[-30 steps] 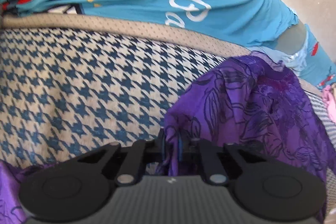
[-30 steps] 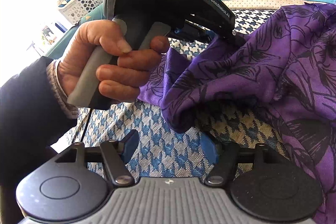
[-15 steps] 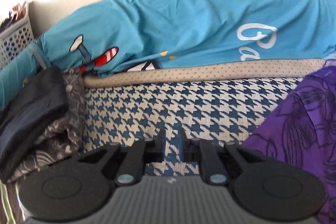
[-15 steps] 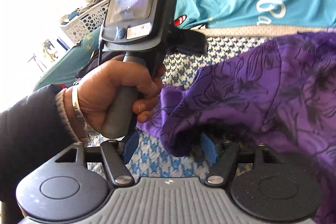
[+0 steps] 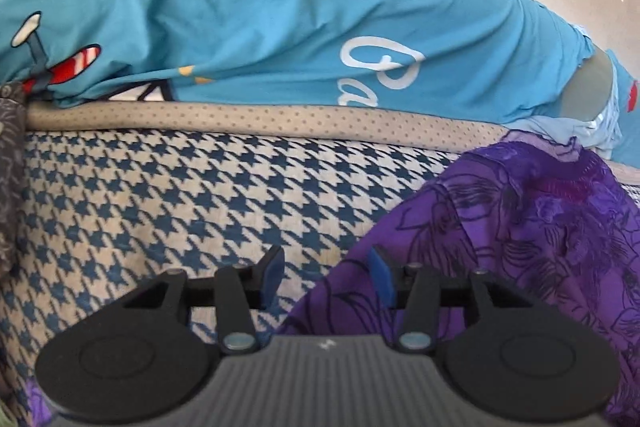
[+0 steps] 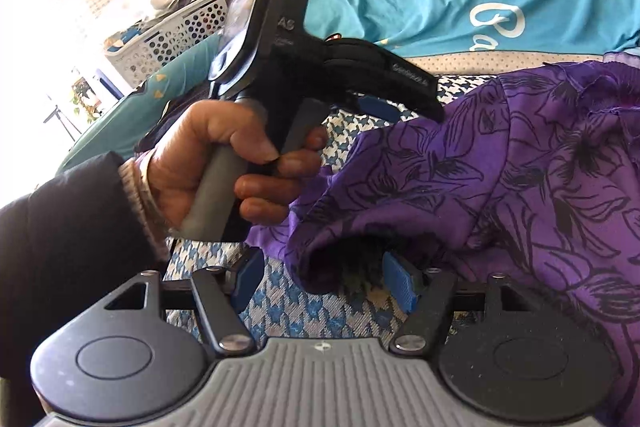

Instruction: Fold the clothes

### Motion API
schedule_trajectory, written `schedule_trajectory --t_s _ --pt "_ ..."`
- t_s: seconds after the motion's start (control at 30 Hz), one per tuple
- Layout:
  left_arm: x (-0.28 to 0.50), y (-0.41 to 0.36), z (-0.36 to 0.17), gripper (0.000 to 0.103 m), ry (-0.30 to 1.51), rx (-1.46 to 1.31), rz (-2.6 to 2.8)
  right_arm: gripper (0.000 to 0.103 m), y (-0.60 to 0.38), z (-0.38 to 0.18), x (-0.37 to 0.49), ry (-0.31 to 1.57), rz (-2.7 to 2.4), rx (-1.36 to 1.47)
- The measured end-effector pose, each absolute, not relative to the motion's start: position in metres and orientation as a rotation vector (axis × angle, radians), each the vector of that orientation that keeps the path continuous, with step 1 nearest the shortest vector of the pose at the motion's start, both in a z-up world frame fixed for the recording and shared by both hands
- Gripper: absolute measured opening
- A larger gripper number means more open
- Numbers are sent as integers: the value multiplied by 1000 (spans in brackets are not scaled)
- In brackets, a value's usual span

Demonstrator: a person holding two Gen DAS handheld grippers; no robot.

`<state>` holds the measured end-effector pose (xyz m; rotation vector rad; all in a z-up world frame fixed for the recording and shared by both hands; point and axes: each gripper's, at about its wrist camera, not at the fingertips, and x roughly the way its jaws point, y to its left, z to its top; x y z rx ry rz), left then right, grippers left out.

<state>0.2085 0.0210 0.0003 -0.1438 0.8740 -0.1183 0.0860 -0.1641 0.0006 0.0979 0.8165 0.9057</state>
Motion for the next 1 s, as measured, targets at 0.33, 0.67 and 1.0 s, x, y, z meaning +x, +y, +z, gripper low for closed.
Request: schedule_trajectory --t_s 0.33,0.67,1.0 --pt "213 9 -4 47 849 -137 -278 65 -167 -9 90 855 898 114" --pt "221 8 -17 47 863 -127 -302 65 -168 -16 90 883 907 123" --pt "225 1 -16 66 854 -90 -330 65 -169 -20 88 894 917 139"
